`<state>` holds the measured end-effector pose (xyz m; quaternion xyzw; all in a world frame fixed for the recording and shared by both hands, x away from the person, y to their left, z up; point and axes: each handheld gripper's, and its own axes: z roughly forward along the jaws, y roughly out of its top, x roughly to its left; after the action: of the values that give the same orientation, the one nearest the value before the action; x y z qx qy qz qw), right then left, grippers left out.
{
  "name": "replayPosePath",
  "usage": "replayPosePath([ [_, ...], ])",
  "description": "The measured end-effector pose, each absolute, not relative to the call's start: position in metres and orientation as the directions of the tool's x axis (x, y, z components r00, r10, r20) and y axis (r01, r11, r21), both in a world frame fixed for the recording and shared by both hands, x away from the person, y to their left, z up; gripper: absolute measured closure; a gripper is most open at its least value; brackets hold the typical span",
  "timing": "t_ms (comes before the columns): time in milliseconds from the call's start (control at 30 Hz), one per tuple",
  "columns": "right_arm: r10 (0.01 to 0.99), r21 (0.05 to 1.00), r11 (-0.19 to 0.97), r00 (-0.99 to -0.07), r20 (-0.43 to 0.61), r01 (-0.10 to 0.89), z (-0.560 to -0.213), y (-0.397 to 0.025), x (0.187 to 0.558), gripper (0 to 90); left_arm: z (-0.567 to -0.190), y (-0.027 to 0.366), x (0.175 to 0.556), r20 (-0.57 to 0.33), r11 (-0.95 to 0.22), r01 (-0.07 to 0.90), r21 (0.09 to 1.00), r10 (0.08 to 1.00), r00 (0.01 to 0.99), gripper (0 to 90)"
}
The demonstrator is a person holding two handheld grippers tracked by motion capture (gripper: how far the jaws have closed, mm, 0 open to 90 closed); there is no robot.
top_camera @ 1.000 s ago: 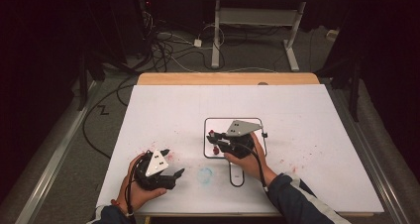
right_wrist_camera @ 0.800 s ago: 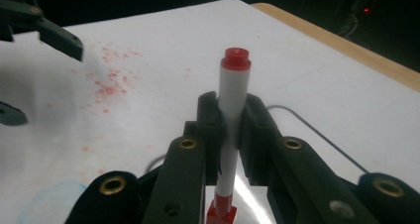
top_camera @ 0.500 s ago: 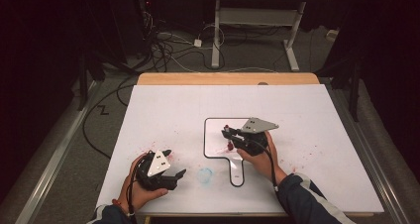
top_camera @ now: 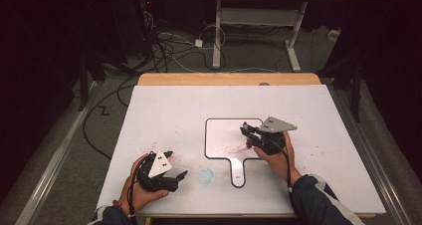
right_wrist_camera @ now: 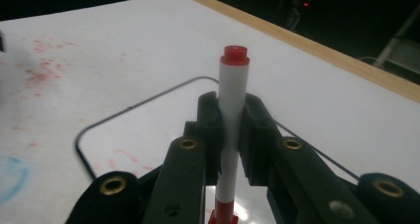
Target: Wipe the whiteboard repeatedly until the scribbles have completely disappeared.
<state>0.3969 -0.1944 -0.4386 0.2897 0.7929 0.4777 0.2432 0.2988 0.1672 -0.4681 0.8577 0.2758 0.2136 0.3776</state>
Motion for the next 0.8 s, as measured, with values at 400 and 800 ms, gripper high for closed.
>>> replayPosePath([
  [400,0.653,0.923,0.318,-0.756,-0.048,0.217,-0.445,-0.159,0.392,82.1,-0.469,0.162,0.301,0.156,-0.573,0.306,0.76,0.619,0.77,20.3],
  [800,0.721,0.918,0.332,-0.686,-0.097,0.219,-0.443,-0.174,0.4,82.1,-0.469,0.165,0.3,0.153,-0.566,0.307,0.765,0.624,0.766,20.3],
])
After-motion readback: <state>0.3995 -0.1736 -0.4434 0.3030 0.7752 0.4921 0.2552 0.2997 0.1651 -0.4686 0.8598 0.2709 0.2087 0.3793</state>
